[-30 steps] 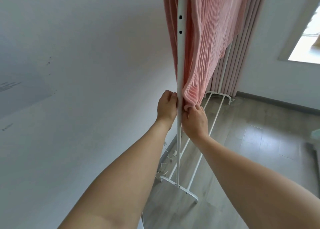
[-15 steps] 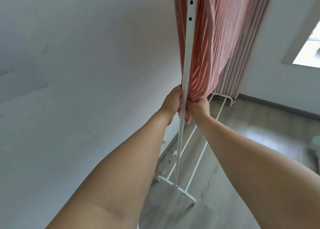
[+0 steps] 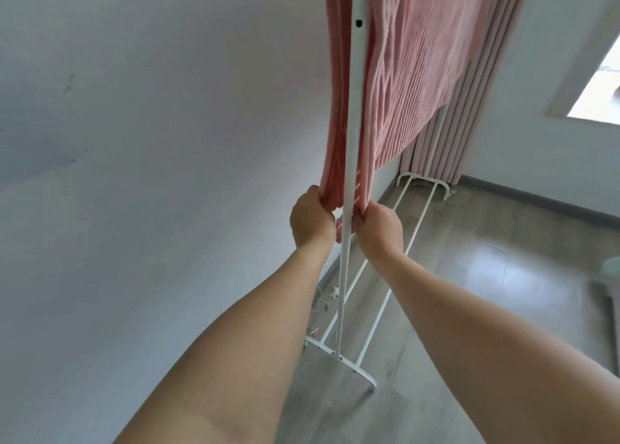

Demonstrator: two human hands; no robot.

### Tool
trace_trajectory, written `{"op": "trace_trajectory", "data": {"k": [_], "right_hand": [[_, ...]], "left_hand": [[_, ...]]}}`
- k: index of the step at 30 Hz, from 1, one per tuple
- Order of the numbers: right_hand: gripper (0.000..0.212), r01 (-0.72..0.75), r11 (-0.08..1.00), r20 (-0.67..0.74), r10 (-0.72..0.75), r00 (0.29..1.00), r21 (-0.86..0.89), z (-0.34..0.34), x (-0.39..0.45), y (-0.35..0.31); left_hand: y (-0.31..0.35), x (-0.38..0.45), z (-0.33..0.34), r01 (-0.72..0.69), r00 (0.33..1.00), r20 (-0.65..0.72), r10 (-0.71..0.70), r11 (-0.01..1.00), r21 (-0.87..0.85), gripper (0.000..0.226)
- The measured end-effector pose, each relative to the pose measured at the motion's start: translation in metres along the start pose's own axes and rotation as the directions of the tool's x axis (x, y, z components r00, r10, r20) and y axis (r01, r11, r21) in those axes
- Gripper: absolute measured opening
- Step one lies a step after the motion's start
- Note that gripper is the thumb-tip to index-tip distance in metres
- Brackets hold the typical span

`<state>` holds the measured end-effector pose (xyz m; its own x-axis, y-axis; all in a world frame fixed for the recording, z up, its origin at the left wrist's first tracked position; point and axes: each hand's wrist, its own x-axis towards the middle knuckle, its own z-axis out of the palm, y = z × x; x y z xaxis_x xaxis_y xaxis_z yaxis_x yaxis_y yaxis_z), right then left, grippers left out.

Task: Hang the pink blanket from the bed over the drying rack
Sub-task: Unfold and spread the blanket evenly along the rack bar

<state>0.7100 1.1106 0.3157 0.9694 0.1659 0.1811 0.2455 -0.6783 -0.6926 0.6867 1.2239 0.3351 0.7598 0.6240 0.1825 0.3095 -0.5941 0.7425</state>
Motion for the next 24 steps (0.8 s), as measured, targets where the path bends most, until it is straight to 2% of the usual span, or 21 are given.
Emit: {"op": "trace_trajectory", "data": {"k": [2, 5, 9, 11, 12, 15, 17, 19, 22, 24], "right_hand": [[0.019, 0.057, 0.993, -0.02, -0.059, 0.998, -0.107, 0.008, -0.008, 0.008], [0.015, 0.091, 0.984, -0.02, -0.095, 0.995, -0.155, 0.013, -0.017, 0.011], [0.02, 0.107, 0.957, 0.026, -0.104, 0.994, -0.27, 0.024, -0.029, 0.016], [0.022, 0.079, 0.961, 0.055, -0.067, 0.996, -0.266, 0.024, -0.035, 0.016], [0.024, 0.12, 0.957, 0.057, -0.109, 0.992, -0.265, 0.022, -0.037, 0.015], [0.032, 0.347, 0.907, 0.008, -0.356, 0.934, -0.24, 0.015, -0.044, 0.008], [0.029, 0.339, 0.933, -0.022, -0.344, 0.939, -0.12, 0.006, -0.048, 0.005], [0.029, 0.329, 0.943, 0.018, -0.328, 0.944, -0.058, -0.002, -0.054, 0.005], [0.04, 0.369, 0.927, 0.099, -0.362, 0.927, -0.067, -0.013, -0.062, 0.004], [0.038, 0.307, 0.948, 0.082, -0.3, 0.95, -0.089, -0.03, -0.06, -0.002]], "left_hand": [[-0.003, -0.008, 0.002, -0.045, 0.998, 0.037, 0.043, 0.998, 0.052, 0.015], [-0.001, -0.018, 0.003, -0.021, 0.998, 0.057, 0.023, 0.999, -0.03, 0.013], [0.004, -0.033, -0.005, -0.07, 0.991, -0.119, 0.054, 0.988, -0.139, 0.022], [0.004, -0.044, -0.007, -0.186, 0.969, -0.199, 0.149, 0.966, -0.181, 0.028], [0.003, -0.05, -0.007, -0.247, 0.956, -0.2, 0.214, 0.956, -0.158, 0.034], [-0.008, -0.061, 0.0, -0.312, 0.945, -0.11, 0.308, 0.95, -0.016, 0.05], [-0.008, -0.06, 0.0, -0.249, 0.965, -0.076, 0.25, 0.968, 0.019, 0.045], [-0.004, -0.058, -0.005, -0.173, 0.985, -0.005, 0.173, 0.985, 0.027, 0.037], [-0.002, -0.056, -0.015, -0.137, 0.988, 0.077, 0.133, 0.989, 0.055, 0.035], [0.004, -0.056, -0.029, -0.109, 0.991, 0.084, 0.107, 0.994, 0.028, 0.038]]}}
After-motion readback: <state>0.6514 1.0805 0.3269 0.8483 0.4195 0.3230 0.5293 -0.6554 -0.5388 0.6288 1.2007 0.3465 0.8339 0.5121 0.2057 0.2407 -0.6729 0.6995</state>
